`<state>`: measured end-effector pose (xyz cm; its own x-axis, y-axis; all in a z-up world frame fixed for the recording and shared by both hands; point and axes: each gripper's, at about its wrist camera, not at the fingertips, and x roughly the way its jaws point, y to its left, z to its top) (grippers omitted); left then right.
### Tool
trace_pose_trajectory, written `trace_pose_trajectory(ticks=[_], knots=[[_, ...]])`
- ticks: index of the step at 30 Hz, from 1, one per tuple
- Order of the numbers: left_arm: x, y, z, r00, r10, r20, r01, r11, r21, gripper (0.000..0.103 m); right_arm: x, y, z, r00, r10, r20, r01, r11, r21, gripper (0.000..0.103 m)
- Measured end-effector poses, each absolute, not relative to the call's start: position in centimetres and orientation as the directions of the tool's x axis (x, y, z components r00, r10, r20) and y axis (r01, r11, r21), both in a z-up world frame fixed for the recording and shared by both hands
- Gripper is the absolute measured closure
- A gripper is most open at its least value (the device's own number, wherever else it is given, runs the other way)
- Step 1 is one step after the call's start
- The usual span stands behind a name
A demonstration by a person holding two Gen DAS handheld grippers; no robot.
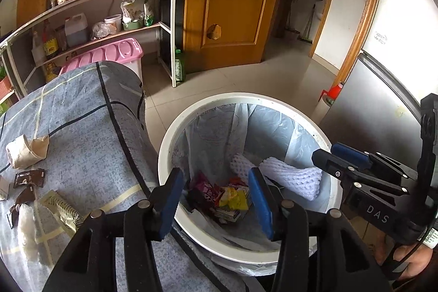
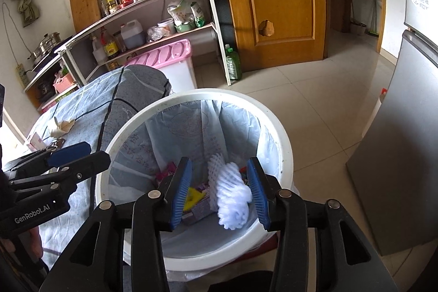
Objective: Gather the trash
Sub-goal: 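Move both open grippers back over the remaining trash on the table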
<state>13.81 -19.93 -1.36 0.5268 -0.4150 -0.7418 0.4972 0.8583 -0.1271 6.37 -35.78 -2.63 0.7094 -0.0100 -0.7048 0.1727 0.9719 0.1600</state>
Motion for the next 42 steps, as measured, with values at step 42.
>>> trace_pose_trajectory(ticks=[42], knots=[[11.4, -1.7, 1.7, 0.684, -0.28, -0.673, 0.234, 0.959, -0.16, 0.051, 8.5, -21.5, 0.3, 0.733, 0.196, -0.651, -0.121, 0.98, 0.158, 0.055]])
